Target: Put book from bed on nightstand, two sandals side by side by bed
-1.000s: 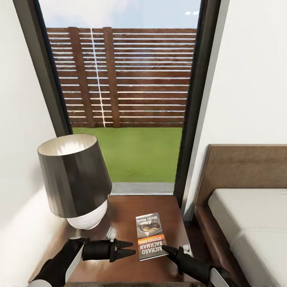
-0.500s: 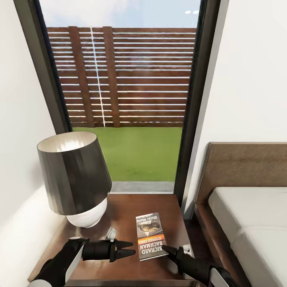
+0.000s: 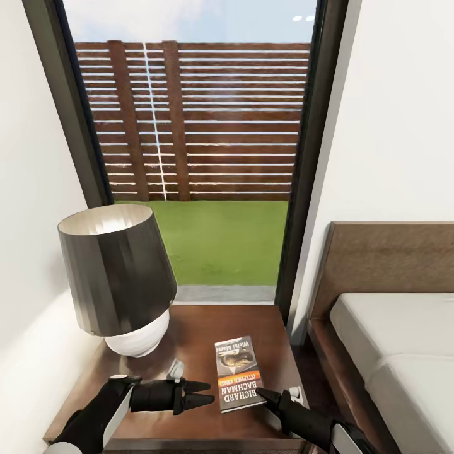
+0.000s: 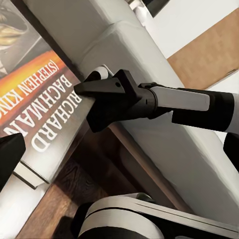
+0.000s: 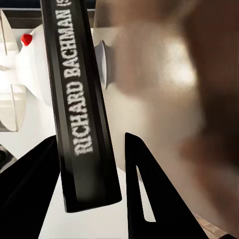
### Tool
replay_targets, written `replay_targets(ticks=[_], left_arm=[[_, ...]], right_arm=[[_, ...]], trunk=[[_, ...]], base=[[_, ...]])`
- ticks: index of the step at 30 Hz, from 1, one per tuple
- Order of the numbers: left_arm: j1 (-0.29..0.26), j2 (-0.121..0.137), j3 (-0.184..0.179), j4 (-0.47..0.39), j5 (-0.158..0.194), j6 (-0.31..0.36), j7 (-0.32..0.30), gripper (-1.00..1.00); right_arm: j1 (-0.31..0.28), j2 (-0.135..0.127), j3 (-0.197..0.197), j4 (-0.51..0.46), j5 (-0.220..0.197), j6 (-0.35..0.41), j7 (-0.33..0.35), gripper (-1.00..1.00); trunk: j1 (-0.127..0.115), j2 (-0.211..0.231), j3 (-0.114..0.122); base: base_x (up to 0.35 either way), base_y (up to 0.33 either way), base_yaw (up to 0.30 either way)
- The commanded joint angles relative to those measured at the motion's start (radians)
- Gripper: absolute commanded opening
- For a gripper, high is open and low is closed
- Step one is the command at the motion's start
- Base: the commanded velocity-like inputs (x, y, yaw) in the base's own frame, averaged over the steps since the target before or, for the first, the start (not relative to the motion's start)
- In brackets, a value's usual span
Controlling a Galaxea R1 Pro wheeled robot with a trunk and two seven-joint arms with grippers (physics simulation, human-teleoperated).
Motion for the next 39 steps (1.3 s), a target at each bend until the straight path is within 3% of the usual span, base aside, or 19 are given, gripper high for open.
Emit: replay_targets(ticks=[1, 39], left_arm=[[-0.001, 0.001, -0.005, 0.0, 0.009, 0.011, 0.0, 1.0], [-0.001, 0.001, -0.005, 0.0, 0.009, 0.011, 0.0, 1.0]], right_arm=[[0.0, 0.0, 0.002, 0.0, -0.006, 0.006, 0.0, -1.0], [0.0, 0.0, 0.002, 0.0, -0.006, 0.006, 0.0, -1.0]], trunk=[[0.0, 0.0, -0.001], [0.019, -0.035, -0.017]], base=[[0.0, 0.0, 0.0], [0.0, 0.0, 0.0]])
